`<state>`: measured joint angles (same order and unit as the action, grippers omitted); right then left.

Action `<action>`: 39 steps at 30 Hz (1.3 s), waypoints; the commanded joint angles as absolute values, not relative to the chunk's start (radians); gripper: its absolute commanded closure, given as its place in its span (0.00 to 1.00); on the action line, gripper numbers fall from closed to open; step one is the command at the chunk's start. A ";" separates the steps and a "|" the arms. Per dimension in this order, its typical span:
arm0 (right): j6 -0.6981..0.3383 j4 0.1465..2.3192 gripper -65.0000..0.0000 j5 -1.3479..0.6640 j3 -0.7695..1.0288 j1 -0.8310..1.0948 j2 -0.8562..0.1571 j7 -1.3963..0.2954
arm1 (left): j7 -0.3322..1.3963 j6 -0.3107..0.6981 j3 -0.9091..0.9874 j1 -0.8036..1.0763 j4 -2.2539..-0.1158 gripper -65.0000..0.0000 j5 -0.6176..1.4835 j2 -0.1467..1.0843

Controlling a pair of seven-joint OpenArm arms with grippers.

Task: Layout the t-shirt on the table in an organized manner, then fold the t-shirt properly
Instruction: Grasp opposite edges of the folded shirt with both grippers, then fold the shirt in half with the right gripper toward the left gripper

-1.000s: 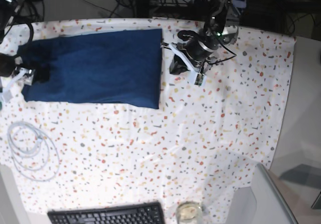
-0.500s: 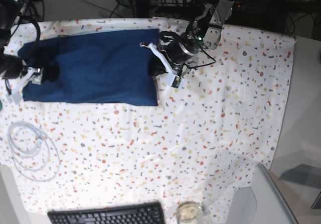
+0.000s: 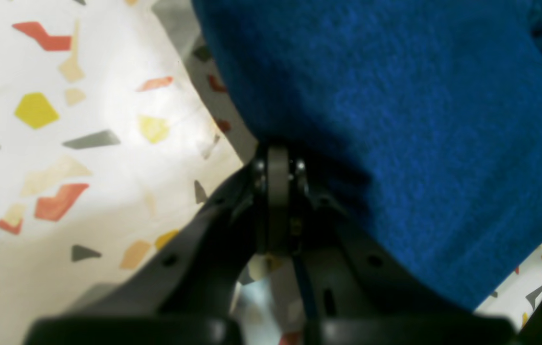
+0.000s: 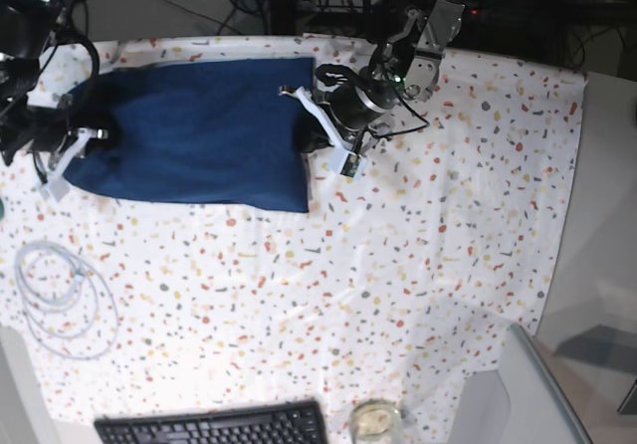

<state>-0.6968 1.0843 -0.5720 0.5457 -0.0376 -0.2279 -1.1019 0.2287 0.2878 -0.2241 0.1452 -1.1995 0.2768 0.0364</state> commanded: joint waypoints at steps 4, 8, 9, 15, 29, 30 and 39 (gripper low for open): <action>-0.698 1.268 1.00 -0.590 0.550 -0.012 -0.208 -1.142 | 0.220 0.292 -0.229 0.136 -1.211 1.00 0.282 0.031; -0.698 1.497 1.00 -0.584 0.547 0.048 -0.133 -1.199 | 0.220 0.292 -0.231 0.139 -1.211 1.00 0.282 0.031; -0.698 1.544 1.00 -0.584 0.547 0.062 -0.110 -1.208 | 0.220 0.292 -0.231 0.139 -1.211 1.00 0.282 0.031; -0.698 1.713 1.00 -0.584 0.453 0.117 -0.038 -1.234 | 0.220 0.292 -0.231 0.140 -1.213 1.00 0.282 0.030; -0.438 1.722 0.99 -0.584 0.229 0.176 0.015 -1.001 | 0.220 0.292 -0.226 0.150 -1.222 1.00 0.282 0.036; -0.429 1.722 0.99 -0.584 0.219 0.177 0.015 -0.981 | 0.220 0.292 -0.225 0.150 -1.224 1.00 0.282 0.036; -0.332 1.630 0.99 -0.585 0.130 0.185 0.013 -0.895 | 0.223 0.292 -0.217 0.232 -1.394 1.00 0.292 0.140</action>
